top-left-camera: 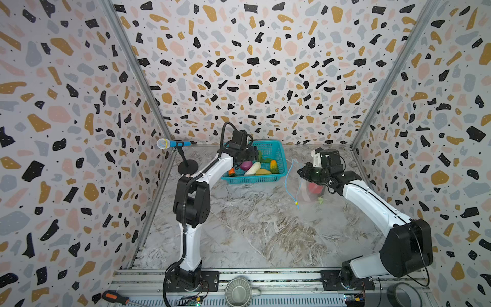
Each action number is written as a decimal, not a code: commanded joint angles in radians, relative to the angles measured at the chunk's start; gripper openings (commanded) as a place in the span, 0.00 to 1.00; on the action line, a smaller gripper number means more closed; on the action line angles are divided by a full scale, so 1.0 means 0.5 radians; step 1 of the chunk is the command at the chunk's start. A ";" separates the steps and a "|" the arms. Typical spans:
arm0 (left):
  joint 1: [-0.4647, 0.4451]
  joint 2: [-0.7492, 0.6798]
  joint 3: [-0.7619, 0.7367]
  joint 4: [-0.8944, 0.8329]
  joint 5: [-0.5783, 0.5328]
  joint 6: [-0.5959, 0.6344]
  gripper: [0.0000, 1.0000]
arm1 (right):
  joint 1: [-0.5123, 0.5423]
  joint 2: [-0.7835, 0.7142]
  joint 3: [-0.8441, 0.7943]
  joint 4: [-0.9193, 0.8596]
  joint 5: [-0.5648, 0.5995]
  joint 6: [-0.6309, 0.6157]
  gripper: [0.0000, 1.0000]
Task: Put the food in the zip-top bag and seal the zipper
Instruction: 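Lower the left gripper and grasp the purple onion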
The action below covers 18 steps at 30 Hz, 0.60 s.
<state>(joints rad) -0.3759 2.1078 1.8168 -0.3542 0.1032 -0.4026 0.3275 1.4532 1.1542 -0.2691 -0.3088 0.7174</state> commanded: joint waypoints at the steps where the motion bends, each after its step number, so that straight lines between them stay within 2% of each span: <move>1: 0.032 0.092 0.135 -0.120 -0.066 0.028 0.75 | 0.028 0.024 0.032 0.050 -0.040 0.012 0.00; 8: 0.069 0.285 0.331 -0.265 -0.133 0.002 0.78 | 0.044 0.104 0.075 0.064 -0.060 0.013 0.00; 13: 0.076 0.351 0.387 -0.322 -0.191 0.032 0.83 | 0.044 0.137 0.093 0.066 -0.073 0.013 0.00; 18: 0.078 0.408 0.405 -0.332 -0.220 0.044 0.85 | 0.044 0.159 0.092 0.069 -0.077 0.013 0.00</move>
<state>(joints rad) -0.3412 2.2944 1.9850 -0.5011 0.0147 -0.4007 0.3473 1.5318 1.1625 -0.2443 -0.3408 0.7177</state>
